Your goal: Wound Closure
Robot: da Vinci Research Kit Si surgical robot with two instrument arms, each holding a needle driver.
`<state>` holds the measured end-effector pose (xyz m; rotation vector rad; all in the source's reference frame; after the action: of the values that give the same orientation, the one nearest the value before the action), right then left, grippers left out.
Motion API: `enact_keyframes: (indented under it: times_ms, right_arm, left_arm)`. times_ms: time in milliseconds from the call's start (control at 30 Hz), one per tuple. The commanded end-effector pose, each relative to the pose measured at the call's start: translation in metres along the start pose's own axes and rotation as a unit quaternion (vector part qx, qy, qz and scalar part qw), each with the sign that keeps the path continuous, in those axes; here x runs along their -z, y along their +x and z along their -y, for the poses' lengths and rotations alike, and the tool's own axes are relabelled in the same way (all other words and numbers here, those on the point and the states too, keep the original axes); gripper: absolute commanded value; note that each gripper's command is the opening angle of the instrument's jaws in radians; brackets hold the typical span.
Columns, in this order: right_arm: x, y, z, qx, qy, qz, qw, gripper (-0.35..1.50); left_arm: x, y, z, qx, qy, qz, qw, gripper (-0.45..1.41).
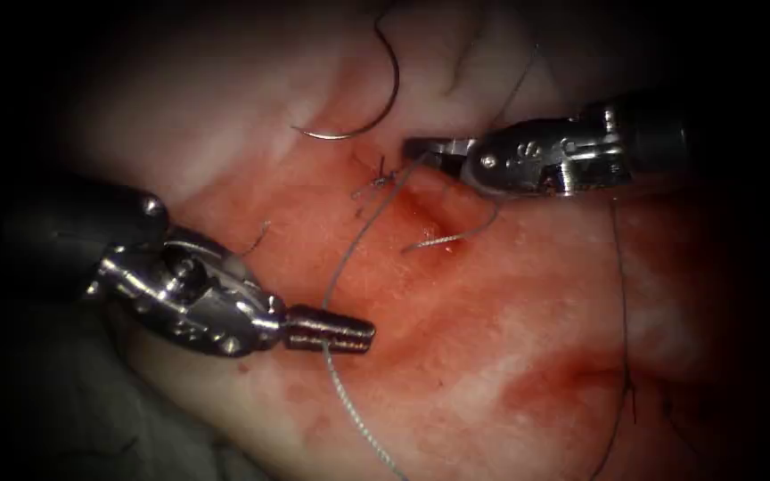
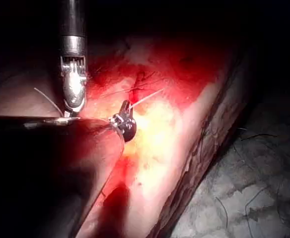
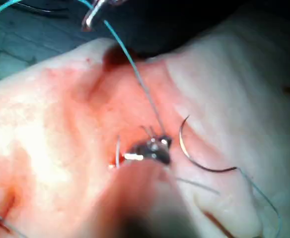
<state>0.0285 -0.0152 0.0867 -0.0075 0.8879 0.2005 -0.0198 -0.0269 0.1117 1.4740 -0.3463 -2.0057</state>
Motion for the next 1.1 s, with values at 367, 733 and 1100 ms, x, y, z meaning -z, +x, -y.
enact_keyframes:
  times_ms: [367, 733, 1100]
  right_arm:
    - [0.0039, 0.0013, 0.0031, -0.016, 0.018, -0.043, 0.999, -0.35]
    - [0.0083, 0.0054, 0.0033, -0.043, 0.032, -0.127, 0.990, 1.46]
    - [0.0137, 0.0069, 0.0000, -0.061, 0.035, -0.171, 0.983, 1.46]
  left_arm:
    - [0.0017, -0.0039, -0.0007, 0.006, 0.002, 0.046, 0.999, -0.45]
    - [0.0014, -0.0083, -0.0020, 0.016, -0.002, 0.073, 0.997, -0.45]
    - [0.0014, -0.0087, -0.0026, 0.015, -0.006, 0.078, 0.997, -0.45]
